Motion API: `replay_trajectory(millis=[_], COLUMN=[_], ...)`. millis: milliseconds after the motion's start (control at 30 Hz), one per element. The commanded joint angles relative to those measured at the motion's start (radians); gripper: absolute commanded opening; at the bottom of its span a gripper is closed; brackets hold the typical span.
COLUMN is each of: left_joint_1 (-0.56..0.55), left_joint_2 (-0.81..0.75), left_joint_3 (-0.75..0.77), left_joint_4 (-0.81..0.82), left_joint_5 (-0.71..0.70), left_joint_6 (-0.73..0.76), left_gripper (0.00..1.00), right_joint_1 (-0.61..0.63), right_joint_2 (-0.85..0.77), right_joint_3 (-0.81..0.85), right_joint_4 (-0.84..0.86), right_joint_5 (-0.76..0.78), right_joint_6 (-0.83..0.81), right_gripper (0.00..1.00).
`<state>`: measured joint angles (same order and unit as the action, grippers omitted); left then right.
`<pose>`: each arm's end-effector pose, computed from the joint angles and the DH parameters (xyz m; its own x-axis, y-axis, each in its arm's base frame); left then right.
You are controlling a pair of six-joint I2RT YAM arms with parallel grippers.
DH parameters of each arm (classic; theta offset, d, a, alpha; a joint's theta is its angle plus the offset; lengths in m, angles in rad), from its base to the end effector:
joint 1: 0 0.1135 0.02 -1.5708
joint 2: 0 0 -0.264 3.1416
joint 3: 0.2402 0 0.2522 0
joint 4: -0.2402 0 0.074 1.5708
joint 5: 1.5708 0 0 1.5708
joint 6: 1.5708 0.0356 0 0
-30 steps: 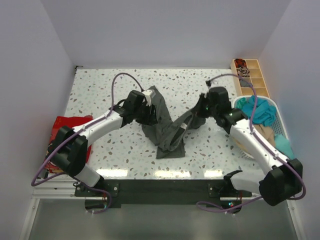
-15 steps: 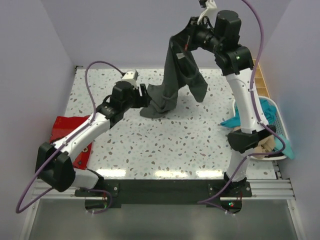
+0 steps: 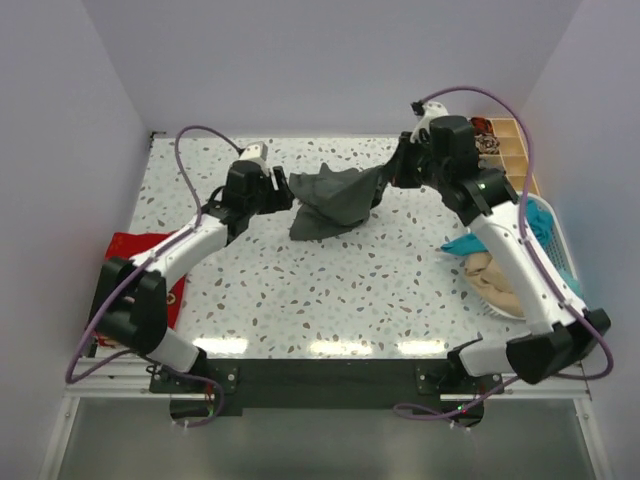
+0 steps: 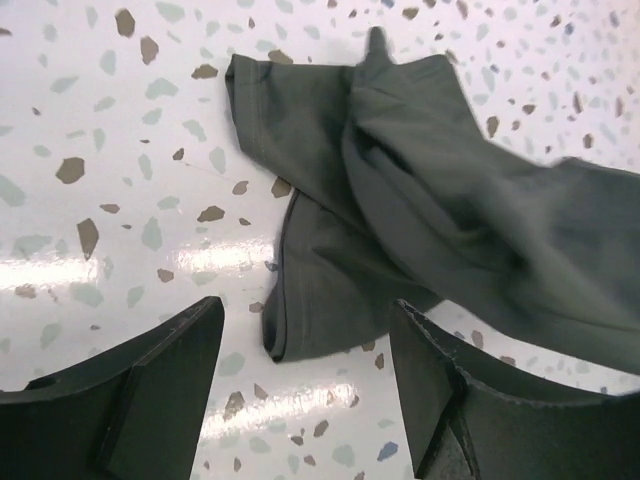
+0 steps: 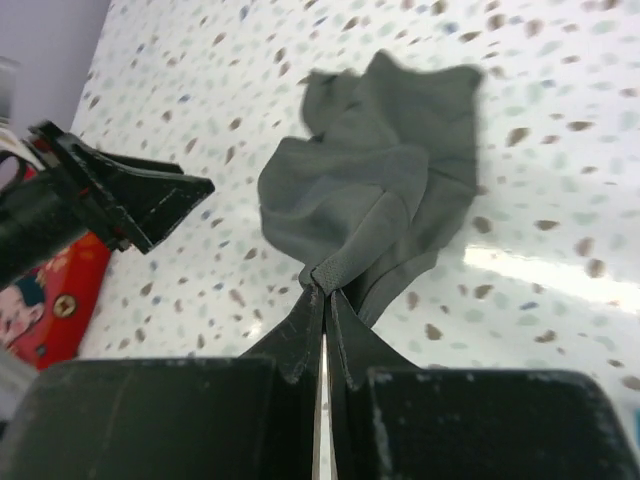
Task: Fold and stack the t-shirts
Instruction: Flatten out the tshirt
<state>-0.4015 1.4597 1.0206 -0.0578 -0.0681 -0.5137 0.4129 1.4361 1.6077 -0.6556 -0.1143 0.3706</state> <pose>0.3086 -0.1284 0.2738 -0.5467 -0.3005 -0.7815 0.0760 0.9117 -0.4037 0.2846 0.1291 0.4252 -0.5751 0.1409 -0.8058 -0.3034 0.8781 0.3700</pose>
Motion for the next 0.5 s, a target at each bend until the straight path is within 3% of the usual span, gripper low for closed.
replay_trajectory(millis=[0, 233, 467], left_joint_1=[0.006, 0.05, 0.09], left_joint_2=[0.181, 0.525, 0.726], left_joint_3=[0.135, 0.32, 0.49], left_joint_4=[0.091, 0.174, 0.265], left_joint_5=[0.05, 0.054, 0.165], left_joint_6=[0.021, 0.021, 0.026], left_gripper=[0.71, 0.7, 0.7], right_joint_1=[-0.019, -0.028, -0.029], right_joint_2=[-0.178, -0.174, -0.149], right_joint_3=[-0.094, -0.15, -0.203], right_joint_4=[0.108, 0.076, 0.097], right_joint_5=[0.295, 0.278, 0.222], right_joint_6=[-0.051, -0.084, -0.084], right_gripper=[0.0, 0.0, 0.0])
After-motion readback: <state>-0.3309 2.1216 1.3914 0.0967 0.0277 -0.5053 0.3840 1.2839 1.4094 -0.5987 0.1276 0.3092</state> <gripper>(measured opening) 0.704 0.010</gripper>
